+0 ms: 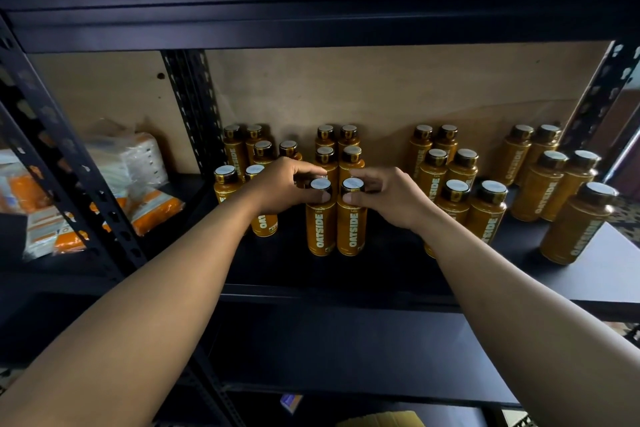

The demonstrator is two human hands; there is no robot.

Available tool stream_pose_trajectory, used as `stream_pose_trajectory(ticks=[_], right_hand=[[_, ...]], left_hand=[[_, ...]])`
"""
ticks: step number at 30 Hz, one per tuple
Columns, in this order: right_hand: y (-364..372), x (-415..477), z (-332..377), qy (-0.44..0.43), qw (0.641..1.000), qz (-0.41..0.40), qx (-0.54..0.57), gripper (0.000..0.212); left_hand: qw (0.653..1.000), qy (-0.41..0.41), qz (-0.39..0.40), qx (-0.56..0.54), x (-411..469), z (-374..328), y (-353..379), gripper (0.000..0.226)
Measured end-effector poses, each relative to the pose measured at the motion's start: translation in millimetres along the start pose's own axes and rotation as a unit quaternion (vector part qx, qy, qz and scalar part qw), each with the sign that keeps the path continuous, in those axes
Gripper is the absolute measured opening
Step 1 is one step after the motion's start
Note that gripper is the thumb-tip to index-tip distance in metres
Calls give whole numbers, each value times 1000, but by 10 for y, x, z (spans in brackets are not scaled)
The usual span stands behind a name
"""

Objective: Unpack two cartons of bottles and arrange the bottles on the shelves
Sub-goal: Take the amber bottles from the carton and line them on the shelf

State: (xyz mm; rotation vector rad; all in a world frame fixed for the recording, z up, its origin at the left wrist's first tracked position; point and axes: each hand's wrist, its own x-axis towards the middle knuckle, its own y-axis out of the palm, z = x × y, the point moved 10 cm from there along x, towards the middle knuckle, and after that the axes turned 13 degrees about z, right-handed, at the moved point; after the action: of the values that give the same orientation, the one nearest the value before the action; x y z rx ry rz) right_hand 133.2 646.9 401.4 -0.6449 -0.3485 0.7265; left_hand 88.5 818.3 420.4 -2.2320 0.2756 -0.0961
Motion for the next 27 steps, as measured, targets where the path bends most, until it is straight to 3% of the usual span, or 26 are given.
stream_pose_trajectory(ticks=[4, 27], right_hand=[[12, -6, -10, -12, 1000, -10, 7, 47], [6, 2, -39, 3, 1000, 1, 2, 56]], left_hand=[[1000, 1, 6, -7, 6, 22, 18, 53], [1000, 10, 11, -21, 26, 64, 41, 52]])
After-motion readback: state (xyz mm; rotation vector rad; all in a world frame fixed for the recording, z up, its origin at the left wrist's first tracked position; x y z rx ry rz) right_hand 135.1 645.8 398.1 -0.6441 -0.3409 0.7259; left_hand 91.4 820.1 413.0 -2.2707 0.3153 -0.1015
